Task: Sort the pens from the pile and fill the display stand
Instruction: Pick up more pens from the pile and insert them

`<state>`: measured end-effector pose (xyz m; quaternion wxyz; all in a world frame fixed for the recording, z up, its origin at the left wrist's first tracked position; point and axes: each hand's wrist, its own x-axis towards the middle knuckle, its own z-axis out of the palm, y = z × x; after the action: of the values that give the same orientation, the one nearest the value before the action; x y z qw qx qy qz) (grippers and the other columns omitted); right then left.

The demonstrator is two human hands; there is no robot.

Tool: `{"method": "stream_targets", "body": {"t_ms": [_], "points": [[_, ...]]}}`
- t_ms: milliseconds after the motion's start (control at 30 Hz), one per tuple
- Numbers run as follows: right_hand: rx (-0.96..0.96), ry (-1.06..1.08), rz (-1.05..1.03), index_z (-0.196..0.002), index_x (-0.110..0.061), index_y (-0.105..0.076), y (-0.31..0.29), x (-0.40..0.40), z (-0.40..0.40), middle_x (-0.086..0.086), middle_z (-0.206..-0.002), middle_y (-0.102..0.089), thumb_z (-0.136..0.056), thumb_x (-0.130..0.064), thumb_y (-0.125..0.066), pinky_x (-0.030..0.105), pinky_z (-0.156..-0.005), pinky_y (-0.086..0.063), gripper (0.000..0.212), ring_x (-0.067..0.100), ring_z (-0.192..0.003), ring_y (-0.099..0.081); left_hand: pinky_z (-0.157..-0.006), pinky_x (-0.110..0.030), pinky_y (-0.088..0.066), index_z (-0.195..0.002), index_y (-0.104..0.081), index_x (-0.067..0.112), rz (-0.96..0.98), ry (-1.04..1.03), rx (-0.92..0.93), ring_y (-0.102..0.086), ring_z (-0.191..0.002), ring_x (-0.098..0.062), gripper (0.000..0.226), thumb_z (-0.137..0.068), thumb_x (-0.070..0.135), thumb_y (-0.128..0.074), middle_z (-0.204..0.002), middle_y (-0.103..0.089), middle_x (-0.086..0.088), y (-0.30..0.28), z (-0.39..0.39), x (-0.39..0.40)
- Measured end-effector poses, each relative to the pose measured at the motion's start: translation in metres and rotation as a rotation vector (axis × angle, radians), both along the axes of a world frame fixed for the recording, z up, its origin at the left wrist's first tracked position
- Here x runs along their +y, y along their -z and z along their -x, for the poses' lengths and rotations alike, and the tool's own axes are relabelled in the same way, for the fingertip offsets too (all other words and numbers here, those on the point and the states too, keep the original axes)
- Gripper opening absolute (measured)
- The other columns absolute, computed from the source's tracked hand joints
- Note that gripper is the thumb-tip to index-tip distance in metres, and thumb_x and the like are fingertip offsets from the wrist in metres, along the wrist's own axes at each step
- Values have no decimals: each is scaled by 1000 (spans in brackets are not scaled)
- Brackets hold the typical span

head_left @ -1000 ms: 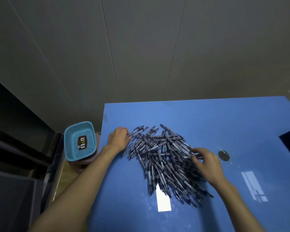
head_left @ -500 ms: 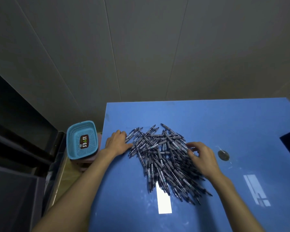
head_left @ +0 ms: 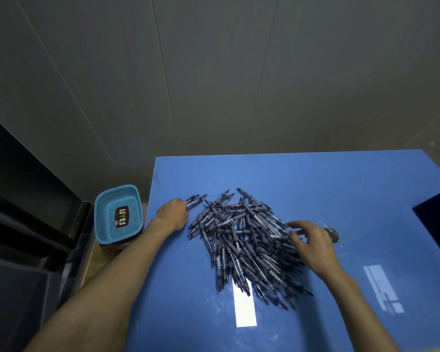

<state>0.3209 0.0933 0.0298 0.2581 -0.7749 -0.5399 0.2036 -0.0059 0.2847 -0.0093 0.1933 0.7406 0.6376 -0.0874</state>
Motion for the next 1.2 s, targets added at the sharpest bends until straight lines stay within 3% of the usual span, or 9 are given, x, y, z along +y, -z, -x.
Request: {"method": "stream_targets", "body": {"t_ms": [100,200,333,500,633,733,867,1067,1200], "points": [[-10,8,-5,-112,-23,-71,2,-4,-7,-5,-111,-69,-94,-19,-63,30,-76,-49,20,9,-92,-64,-88,-44,-48,-119,-51,2,29,-101,-119,-59,-110,-41,25,-99,15,-43,-122,-60,-21,3,1,5],[-16,14,-1,-114,-20,-71,3,-7,-11,-3,-113,-69,-95,-18,-63,34,-81,-52,21,9,-92,-64,-82,-43,-47,-106,-53,6,75,-227,-363,-60,-101,-38,17,-92,13,-45,-109,-63,-17,4,-6,10],[-21,21,2,-113,-18,-71,5,-9,-13,0,-111,-70,-94,-16,-64,33,-80,-51,20,9,-90,-63,-72,-34,-49,-96,-66,13,155,-248,-555,-63,-85,-23,16,-83,21,-72,-90,-69,-5,-1,-19,10],[-26,26,10,-113,-18,-72,4,-8,-13,-1,-111,-70,-95,-17,-63,32,-78,-50,20,10,-91,-64,-64,-28,-43,-84,-72,20,172,-131,-527,-63,-74,-15,18,-84,35,-81,-77,-69,2,7,-17,14],[-24,29,15,-111,-20,-72,5,-9,-14,-2,-111,-70,-95,-18,-63,31,-79,-50,19,9,-92,-65,-75,-33,-51,-83,-70,20,135,-81,-486,-66,-79,-18,28,-81,44,-83,-80,-72,2,11,-14,14],[-18,39,20,-110,-23,-72,4,-9,-14,-4,-110,-69,-94,-17,-62,32,-79,-49,19,8,-92,-65,-70,-35,-50,-80,-65,19,24,-54,-370,-65,-76,-21,35,-80,51,-80,-75,-68,2,8,-16,12],[-30,37,32,-110,-24,-71,4,-11,-16,-4,-110,-69,-95,-18,-62,33,-79,-50,19,7,-92,-65,-68,-31,-48,-86,-66,23,-159,16,-197,-66,-83,-25,23,-81,45,-72,-81,-68,1,0,-19,9],[-46,50,37,-111,-23,-71,3,-15,-17,-4,-111,-69,-94,-18,-62,34,-82,-53,20,7,-92,-64,-66,-30,-46,-82,-59,16,-98,-153,-112,-62,-79,-24,45,-77,57,-74,-84,-62,-3,-6,-21,16],[-40,55,37,-112,-21,-71,3,-16,-14,-3,-111,-69,-94,-17,-63,36,-83,-55,20,9,-92,-66,-66,-31,-45,-73,-53,16,-24,-219,-120,-61,-81,-26,42,-80,53,-71,-86,-62,-5,-6,-26,18]]}}
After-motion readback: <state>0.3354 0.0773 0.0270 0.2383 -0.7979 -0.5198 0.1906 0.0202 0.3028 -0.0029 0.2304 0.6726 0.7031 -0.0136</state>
